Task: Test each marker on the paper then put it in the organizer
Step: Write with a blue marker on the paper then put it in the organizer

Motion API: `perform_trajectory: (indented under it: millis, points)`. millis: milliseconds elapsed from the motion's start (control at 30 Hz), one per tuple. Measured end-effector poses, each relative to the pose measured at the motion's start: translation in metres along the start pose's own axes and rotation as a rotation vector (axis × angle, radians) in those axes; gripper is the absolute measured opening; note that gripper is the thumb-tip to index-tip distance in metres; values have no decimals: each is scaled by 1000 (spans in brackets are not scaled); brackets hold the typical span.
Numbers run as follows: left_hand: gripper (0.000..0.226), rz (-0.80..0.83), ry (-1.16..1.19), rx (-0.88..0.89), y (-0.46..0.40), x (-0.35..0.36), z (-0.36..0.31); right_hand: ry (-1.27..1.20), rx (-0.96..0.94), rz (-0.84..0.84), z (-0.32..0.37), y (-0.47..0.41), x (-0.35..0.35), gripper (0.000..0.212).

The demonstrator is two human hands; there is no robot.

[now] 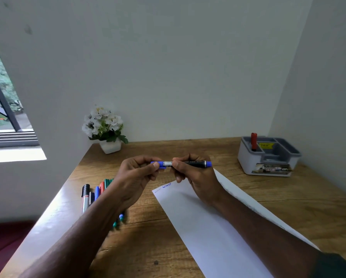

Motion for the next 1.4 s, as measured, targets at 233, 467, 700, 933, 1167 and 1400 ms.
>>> perform_trajectory:
  millis: [233,467,700,933,1167,1400]
  points:
    - [40,-63,37,31,0,-12,-19,120,164,299,27,0,12,48]
    - [27,-149,-30,137,0,6,-47,425,162,210,47,1,1,14]
    - [18,-36,-295,368,-6,93,-70,575,10,-1,80,-5,-36,10]
    - [16,29,-361,397,-19,166,-61,562,-99,-295,133,-22,-116,8]
    - [4,81,-604,453,-48,202,-20,628,-266,-600,182,-55,-192,12]
    - [3,101,-785,472,-68,210,2,924,-224,-464,141,-88,-205,19]
Point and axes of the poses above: each hand's wrist, its own y-axis away from the middle knuckle, its own x-axis out of the palm, z = x × y, the point moved 8 cm from there along -y, towards the middle knuckle, and after that the axes turned 15 degrees about -z, right-handed, at the moved point
